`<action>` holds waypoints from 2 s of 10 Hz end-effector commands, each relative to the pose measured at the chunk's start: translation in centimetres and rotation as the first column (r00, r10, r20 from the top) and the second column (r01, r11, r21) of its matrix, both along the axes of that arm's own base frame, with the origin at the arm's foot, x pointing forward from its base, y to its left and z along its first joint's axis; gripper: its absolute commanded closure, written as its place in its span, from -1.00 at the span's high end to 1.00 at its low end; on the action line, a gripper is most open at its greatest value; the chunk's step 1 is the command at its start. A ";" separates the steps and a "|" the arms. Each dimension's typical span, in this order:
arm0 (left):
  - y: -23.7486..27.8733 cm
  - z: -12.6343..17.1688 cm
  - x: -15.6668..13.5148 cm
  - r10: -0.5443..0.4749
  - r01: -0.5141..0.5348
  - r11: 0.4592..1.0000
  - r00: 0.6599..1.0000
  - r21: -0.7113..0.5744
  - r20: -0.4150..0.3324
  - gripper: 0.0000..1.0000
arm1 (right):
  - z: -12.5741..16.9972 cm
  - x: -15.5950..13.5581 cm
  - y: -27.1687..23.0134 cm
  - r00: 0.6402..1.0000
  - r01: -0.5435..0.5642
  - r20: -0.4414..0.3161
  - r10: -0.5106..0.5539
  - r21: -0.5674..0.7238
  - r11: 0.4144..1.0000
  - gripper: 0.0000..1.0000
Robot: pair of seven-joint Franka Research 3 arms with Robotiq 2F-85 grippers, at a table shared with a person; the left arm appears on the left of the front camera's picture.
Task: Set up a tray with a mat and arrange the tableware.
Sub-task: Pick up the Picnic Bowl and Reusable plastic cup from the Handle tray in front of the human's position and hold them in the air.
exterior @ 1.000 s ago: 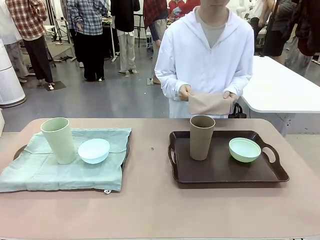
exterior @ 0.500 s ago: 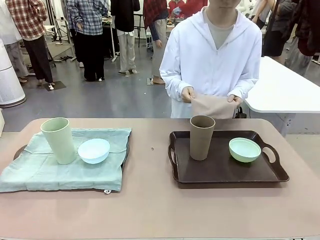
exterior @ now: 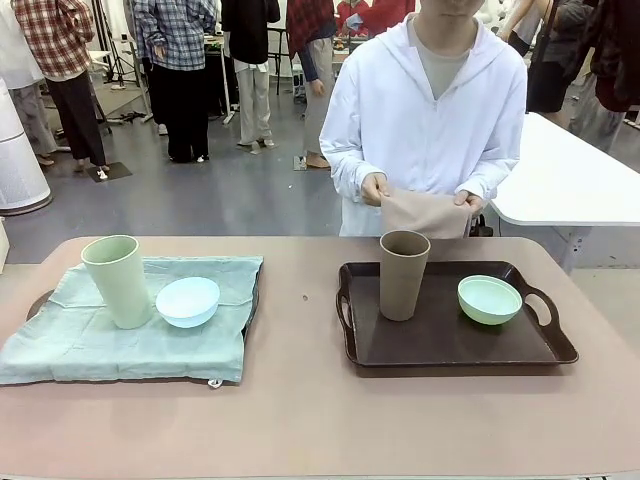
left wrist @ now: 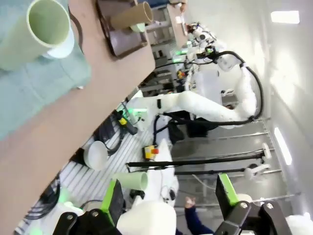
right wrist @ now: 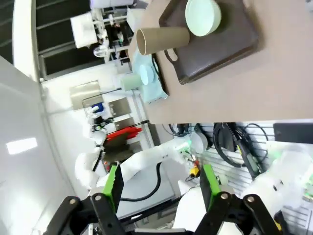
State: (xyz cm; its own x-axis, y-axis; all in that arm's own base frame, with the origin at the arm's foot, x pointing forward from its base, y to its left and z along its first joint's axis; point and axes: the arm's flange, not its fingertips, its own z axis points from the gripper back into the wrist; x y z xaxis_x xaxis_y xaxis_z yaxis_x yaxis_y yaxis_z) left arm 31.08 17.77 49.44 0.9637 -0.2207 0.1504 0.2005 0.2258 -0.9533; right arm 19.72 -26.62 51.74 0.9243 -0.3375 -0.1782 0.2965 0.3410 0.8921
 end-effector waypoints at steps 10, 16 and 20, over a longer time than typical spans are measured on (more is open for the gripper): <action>1.3 -0.6 0.2 -0.014 0.014 1.000 0.999 -0.005 -0.051 1.00 | 0.2 -0.2 -4.5 0.999 0.003 -0.045 -0.002 0.022 1.000 0.65; 1.3 -0.6 0.2 -0.014 0.014 1.000 0.999 -0.005 -0.051 1.00 | 0.2 -0.2 -4.5 0.999 0.003 -0.045 -0.002 0.022 1.000 0.65; -6.0 2.8 4.4 -0.133 0.105 0.947 0.989 0.302 0.070 1.00 | 3.1 2.1 -0.1 0.993 -0.110 -0.049 0.104 -0.136 0.985 0.65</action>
State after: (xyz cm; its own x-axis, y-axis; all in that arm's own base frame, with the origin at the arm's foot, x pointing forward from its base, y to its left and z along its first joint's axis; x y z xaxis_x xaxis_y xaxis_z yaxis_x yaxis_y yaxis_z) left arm 34.65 13.88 51.35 0.9291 -0.3422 0.1405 0.2728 0.3773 -0.8850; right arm 21.79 -28.13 54.22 0.9418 -0.2744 -0.1943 0.2992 0.4205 0.8566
